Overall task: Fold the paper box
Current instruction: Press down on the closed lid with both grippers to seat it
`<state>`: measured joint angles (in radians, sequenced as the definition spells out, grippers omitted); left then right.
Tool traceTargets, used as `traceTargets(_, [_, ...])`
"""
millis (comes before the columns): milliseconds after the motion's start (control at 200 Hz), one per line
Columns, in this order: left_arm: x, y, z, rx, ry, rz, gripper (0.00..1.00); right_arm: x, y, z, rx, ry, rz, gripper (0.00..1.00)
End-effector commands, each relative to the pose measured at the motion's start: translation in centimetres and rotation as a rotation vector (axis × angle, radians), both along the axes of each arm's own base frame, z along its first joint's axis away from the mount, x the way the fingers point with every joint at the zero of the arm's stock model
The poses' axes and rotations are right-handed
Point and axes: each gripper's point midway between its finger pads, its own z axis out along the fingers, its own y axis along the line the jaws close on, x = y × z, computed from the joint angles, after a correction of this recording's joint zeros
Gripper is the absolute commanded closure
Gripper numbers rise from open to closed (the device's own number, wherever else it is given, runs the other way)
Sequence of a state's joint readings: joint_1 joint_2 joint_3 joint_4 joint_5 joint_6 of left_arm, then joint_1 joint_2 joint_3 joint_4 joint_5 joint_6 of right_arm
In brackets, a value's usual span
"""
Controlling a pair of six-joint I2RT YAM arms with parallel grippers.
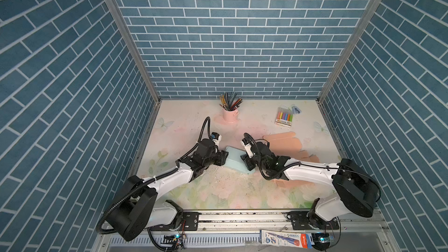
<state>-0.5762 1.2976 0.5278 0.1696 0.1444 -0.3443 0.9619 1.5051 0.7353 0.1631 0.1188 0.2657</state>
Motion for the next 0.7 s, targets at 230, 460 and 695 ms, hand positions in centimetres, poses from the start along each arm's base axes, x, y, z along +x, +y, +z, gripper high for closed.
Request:
traceTargets(230, [-0.6,0.5,-1.5,0.007,0.015,0.0,0.39,-0.1,-0.7,-0.6,-0.001,0.027,-0.036,0.6])
traceTargets(460, [-1.1,0.8,-2.3,0.014,0.028,0.005,0.39,-0.2,-1.5,-0.1,0.017,0.036,-0.069,0.6])
traceTargets(695, [-1.5,0.8,-2.8,0.011,0.039,0.001,0.39,-0.4,-2.0,1.1,0.065,0.064,-0.082,0.6])
